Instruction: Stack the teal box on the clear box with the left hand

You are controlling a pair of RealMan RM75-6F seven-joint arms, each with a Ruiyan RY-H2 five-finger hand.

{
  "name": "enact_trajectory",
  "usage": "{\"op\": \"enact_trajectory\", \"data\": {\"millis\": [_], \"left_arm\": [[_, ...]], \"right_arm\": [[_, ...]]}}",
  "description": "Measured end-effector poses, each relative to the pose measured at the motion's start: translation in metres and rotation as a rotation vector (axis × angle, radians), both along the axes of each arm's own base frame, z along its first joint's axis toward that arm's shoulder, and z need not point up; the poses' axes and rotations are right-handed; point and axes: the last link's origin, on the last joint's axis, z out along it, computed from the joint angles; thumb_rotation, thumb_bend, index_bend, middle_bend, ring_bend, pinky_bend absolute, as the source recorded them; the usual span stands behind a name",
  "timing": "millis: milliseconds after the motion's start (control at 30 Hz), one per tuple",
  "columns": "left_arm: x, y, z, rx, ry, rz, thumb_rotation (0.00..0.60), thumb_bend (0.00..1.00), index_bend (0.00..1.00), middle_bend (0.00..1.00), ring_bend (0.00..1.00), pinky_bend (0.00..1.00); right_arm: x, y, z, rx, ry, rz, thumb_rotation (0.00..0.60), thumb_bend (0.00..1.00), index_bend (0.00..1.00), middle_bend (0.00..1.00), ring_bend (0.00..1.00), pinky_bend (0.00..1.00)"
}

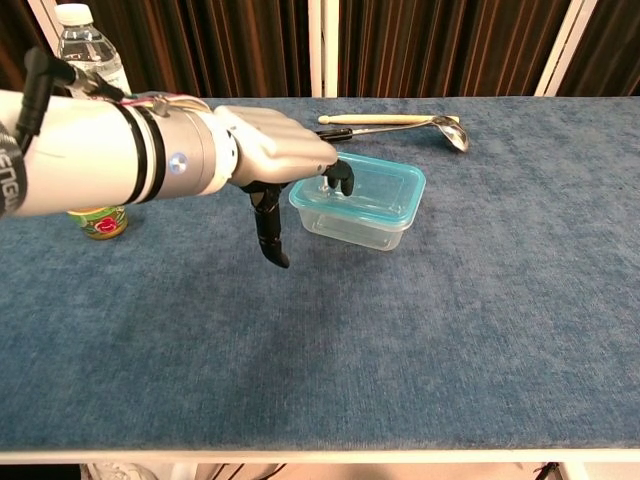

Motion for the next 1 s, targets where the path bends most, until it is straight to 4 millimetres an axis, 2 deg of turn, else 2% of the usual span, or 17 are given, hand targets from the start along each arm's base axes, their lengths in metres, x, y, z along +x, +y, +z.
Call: {"op": "enact_trajectory", "data": {"millis": [400, 667, 800, 1000], "left_arm": [[-0.001, -0.005, -0.005, 0.006, -0.006, -0.019, 0.549, 0.03, 0.18, 0.15, 0.03, 0.15], [0.016, -0.017, 0.003, 0.015, -0.066, -0.114, 0.557, 0.03, 0.19, 0.15, 0.03, 0.15], [0.025, -0.026, -0.004, -0.009, -0.077, -0.146, 0.564, 0.03, 0.19, 0.15, 0.03, 0.15], [0.027, -0.022, -0.017, -0.005, -0.048, -0.137, 0.563, 0.03, 0.19, 0.15, 0.03, 0.15]], "right_arm": [[0.001, 0.000, 0.000, -0.001, 0.000, 0.001, 0.600, 0.09, 0.00, 0.05, 0.00, 0.00], [0.000, 0.002, 0.000, -0.006, -0.003, 0.000, 0.600, 0.09, 0.00, 0.05, 0.00, 0.00], [0.000, 0.003, 0.000, -0.005, -0.003, -0.001, 0.600, 0.09, 0.00, 0.05, 0.00, 0.00], [-0.001, 0.004, 0.002, -0.010, -0.002, -0.005, 0.600, 0.09, 0.00, 0.05, 0.00, 0.00]]}}
